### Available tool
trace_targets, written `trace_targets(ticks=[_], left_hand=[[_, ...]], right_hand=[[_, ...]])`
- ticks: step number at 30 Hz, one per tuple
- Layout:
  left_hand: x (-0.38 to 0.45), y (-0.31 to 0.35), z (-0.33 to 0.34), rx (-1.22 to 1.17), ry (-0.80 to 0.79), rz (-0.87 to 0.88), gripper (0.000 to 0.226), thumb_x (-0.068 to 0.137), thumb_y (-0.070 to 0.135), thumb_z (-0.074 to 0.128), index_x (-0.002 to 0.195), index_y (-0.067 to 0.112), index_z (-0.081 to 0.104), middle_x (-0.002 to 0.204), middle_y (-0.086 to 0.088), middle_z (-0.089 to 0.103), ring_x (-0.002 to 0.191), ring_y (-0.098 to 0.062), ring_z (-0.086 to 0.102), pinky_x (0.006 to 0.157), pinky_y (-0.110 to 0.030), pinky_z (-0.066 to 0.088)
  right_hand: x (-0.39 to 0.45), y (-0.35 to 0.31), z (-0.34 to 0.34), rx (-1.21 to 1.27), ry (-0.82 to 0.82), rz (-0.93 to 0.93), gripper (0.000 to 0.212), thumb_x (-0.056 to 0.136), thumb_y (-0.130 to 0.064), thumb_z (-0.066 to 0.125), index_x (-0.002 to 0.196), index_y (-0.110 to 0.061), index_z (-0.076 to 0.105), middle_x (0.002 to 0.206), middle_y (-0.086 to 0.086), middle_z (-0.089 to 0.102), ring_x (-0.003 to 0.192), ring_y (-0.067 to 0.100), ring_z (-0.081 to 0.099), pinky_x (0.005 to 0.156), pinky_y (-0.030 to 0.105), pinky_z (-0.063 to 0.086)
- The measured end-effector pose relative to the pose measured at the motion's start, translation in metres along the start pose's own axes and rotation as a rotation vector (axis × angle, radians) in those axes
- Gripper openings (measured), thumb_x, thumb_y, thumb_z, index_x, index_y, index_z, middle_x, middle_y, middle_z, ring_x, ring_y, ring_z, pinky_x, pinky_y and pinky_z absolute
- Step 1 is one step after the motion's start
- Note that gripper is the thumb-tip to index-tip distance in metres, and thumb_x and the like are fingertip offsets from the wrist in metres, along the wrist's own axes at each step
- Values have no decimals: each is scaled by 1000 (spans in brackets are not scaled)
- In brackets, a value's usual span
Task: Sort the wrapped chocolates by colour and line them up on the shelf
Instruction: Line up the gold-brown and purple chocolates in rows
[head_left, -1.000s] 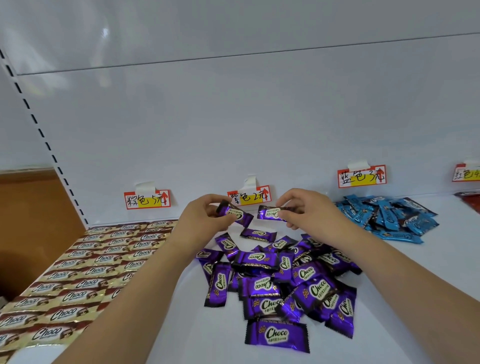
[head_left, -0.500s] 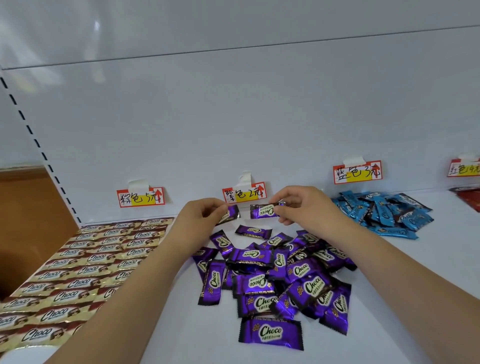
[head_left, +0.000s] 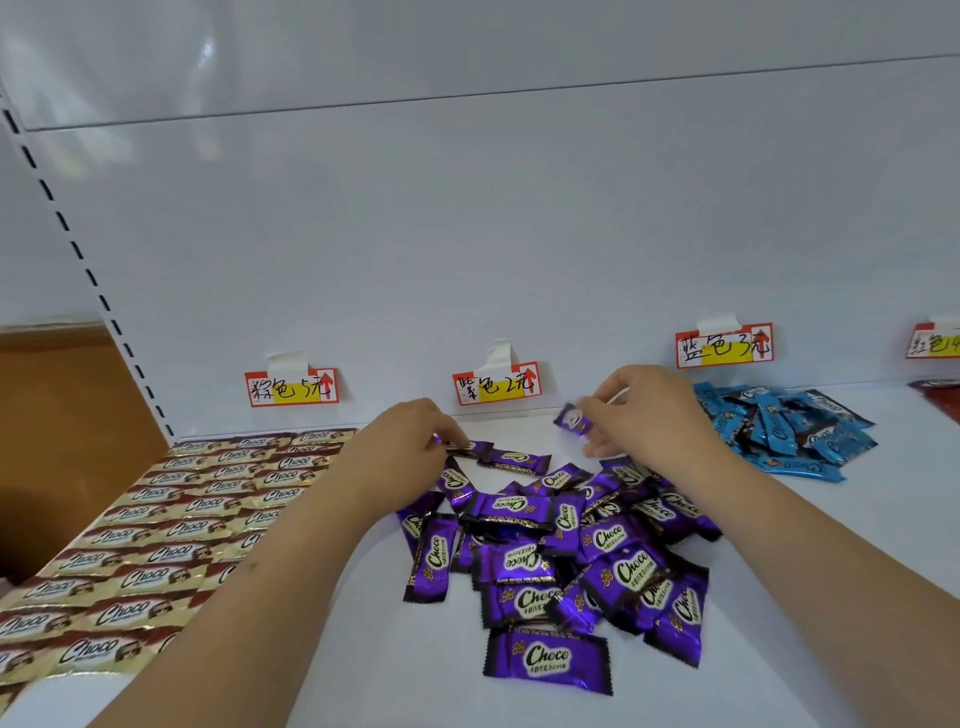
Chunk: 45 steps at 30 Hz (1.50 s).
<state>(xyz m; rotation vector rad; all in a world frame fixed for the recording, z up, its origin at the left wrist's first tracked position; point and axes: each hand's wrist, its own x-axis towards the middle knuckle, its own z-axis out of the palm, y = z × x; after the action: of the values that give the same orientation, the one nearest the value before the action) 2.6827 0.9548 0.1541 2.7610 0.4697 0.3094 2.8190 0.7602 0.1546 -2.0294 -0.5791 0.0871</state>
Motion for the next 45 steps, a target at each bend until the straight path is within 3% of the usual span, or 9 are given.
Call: trace_targets(ticks=[4,6,10,12,16,22,27,33,45], left_hand=[[-2,1,-4,45,-54,-33,50,93,0,39,122,29,66,125,3,54,115,-15,51,97,-30,46],[-2,2,-5,62,-59,-31,51,92,-2,40,124,29,65,126,2,53,117,-16,50,97,-30,46],[-4,4,-7,58,-69,6,50,90,-4,41,119,28,67,126,3,54,117,-14,51,99,-31,46],[-4,4,-7,56,-90,11,51,90,-4,40,122,27,66,126,4,54,119,-14,51,102,-32,45],[-3,-2,-8,81,-117,0,56,90,-5,40,130,28,62,133,3,50,124,-16,46,103,-34,43],[1,-12,-7,86,-114,-41,60,86,-4,46,135,28,57,138,1,47,127,-19,45,105,-38,43],[1,-19,-8,78,-101,-58,60,87,-4,45,139,24,52,142,0,45,132,-20,41,108,-37,40],[4,-22,-7,87,-78,-81,58,88,-2,47,140,24,52,144,0,44,131,-20,42,108,-37,41],[4,-23,-8,106,-97,-87,58,89,1,45,141,28,50,143,1,43,128,-21,45,104,-37,44]], right_hand=[[-4,-6,3,-270,-83,-237,13,97,-23,54,90,-21,65,71,-2,70,55,13,68,62,30,58],[0,-2,-4,-371,-81,-308,22,96,-13,49,92,-26,66,84,-4,69,72,16,69,70,29,55],[2,11,-16,-544,-341,-319,39,98,-8,44,115,-34,69,126,-11,61,112,9,56,91,19,42],[3,12,-17,-565,-412,-328,42,100,-10,43,125,-37,65,132,-11,55,121,9,50,97,18,36],[9,4,5,-585,-487,-348,46,102,-10,38,134,-37,58,121,-11,45,118,12,46,95,17,30],[11,-23,35,-738,-546,-403,42,104,-19,37,143,-27,50,133,2,46,123,23,42,108,35,34],[10,-20,53,-708,-478,-435,32,100,-19,41,120,-5,63,122,9,55,111,24,51,98,38,44],[11,-10,55,-708,-449,-521,39,104,-30,37,138,-22,54,141,-2,43,132,19,31,112,30,25],[17,-2,64,-692,-459,-582,51,99,-45,26,142,-31,48,141,-5,47,131,23,38,110,42,33]])
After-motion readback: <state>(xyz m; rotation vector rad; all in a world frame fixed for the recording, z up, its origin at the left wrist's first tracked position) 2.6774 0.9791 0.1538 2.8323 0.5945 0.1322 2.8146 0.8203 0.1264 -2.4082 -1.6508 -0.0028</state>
